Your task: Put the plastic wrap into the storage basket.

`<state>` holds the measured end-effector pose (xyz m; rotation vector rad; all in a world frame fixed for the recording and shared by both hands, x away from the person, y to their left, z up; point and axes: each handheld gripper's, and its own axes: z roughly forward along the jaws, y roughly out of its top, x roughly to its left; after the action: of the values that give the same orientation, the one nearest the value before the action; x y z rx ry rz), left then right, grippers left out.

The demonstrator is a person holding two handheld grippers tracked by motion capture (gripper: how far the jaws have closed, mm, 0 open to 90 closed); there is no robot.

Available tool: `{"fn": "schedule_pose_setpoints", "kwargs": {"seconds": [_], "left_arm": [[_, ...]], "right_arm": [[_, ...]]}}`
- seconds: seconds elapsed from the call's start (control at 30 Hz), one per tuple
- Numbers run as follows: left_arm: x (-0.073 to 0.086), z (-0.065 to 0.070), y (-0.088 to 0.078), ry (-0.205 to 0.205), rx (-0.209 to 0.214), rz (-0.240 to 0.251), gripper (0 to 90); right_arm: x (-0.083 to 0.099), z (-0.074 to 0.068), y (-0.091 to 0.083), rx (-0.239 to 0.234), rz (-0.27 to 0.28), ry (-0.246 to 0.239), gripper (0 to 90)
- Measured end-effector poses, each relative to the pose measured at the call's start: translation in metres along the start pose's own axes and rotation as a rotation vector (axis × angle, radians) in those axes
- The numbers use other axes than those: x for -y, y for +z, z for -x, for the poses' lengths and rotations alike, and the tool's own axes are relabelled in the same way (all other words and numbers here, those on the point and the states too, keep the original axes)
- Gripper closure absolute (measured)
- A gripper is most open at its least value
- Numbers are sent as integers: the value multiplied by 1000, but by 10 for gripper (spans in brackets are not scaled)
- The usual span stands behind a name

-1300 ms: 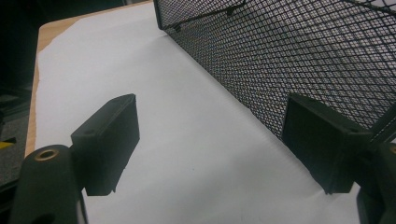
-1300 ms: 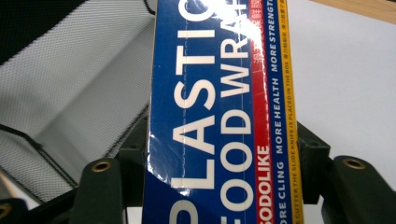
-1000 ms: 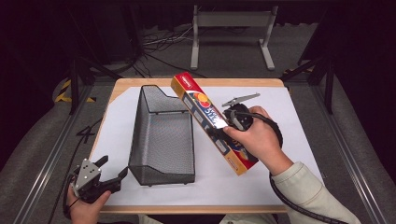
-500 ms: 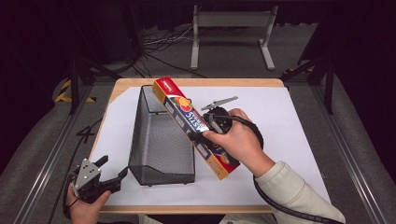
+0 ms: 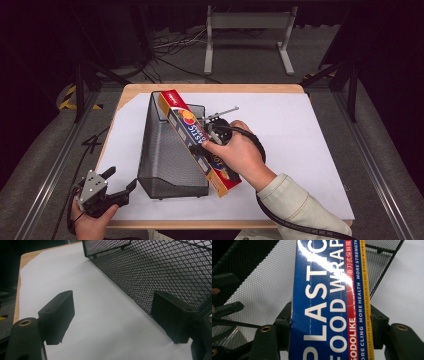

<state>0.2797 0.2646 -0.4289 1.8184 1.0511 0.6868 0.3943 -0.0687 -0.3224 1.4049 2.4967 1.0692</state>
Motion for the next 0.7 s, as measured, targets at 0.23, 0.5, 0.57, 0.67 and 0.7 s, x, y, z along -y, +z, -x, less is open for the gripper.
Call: {"fn": "schedule_pose_setpoints", "kwargs": {"seconds": [0.23,0.5,0.57,0.67,0.7], "left_arm": [[0,0,1,0,1,-3,199],[0,0,1,-1,2,-3,199],[0,0,1,-1,4,-2,199],[0,0,1,0,4,-1,199],[0,-1,1,0,4,-1,199]], "right_arm": [[-1,0,13,12,-35,31,394],[-5,-7,25,44,-107,35,391],[-6,-7,27,46,-123,43,390],[-8,-8,28,46,-130,54,390],[-9,-8,30,48,-138,55,390]]}}
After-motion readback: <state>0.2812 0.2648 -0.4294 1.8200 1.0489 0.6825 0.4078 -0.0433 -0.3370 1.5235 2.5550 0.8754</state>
